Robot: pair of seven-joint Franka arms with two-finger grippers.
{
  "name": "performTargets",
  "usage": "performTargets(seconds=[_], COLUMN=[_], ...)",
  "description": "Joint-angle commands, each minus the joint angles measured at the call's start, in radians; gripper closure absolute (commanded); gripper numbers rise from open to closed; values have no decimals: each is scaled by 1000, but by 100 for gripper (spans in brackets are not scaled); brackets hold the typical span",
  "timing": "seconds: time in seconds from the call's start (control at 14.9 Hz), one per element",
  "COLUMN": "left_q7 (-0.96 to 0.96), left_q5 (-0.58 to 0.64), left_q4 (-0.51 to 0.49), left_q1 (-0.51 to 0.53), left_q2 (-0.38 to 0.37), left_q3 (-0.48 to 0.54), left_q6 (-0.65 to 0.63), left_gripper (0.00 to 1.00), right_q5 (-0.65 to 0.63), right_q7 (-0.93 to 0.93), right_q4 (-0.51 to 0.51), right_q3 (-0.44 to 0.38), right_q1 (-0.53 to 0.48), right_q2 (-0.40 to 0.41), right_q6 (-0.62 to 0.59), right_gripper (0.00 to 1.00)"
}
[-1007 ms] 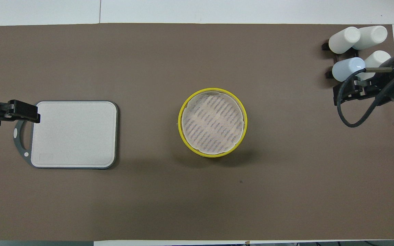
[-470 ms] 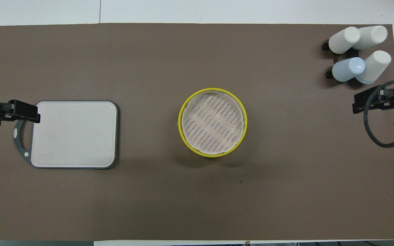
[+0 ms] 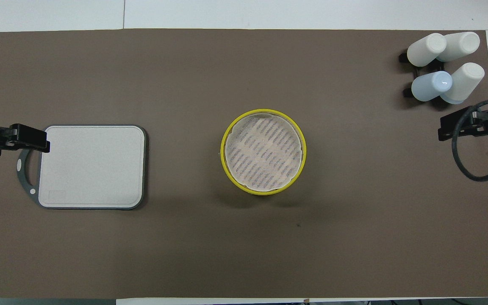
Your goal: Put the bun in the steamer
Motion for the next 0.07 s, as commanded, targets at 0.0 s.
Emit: performTargets(seconds=[0.0], left_q7=[14], left_q5=[15], left_q4=[-21], left_q1=[6], left_q2=[-24], left_q3=[-2], left_q6=[5], left_gripper=[0], right_q5=[8], right_q7=[-14], right_q4=[-10], right_q3=[12], right_q1=[-22], right_q2=[-11], right_q6=[21], right_gripper=[0])
